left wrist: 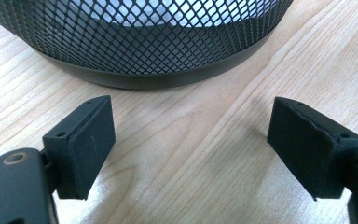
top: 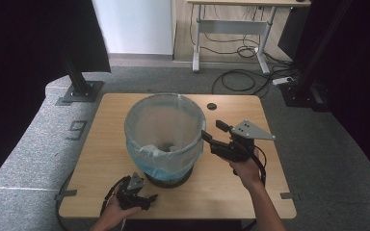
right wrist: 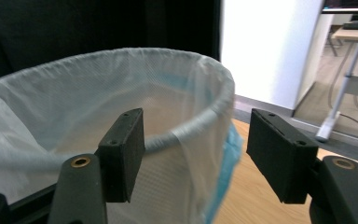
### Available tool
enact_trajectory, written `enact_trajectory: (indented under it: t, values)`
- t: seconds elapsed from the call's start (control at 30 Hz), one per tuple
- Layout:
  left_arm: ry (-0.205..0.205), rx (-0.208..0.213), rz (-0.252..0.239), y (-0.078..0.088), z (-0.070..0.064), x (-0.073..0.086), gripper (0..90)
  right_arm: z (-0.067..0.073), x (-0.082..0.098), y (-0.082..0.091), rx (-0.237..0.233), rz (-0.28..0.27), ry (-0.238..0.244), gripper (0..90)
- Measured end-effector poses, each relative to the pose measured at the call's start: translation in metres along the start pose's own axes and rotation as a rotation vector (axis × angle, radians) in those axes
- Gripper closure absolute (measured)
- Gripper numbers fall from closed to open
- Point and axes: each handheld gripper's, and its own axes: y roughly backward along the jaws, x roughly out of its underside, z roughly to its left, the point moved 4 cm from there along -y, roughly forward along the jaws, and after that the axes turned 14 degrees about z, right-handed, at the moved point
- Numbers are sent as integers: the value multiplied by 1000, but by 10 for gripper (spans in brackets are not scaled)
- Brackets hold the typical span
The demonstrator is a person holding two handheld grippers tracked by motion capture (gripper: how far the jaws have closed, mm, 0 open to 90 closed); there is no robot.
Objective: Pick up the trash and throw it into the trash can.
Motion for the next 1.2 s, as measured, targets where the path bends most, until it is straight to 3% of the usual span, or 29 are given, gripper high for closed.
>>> enact_trajectory:
  t: [0.47,0.87,1.2]
  values:
    - [-2,0,2,0,0,0,150,-21,30,22,59,5,-35,358]
    - [-2,0,1,0,0,0,150,-48,73,34,130,45,-72,350]
    - [-2,0,1,0,0,0,150,-62,113,19,167,139,-101,348]
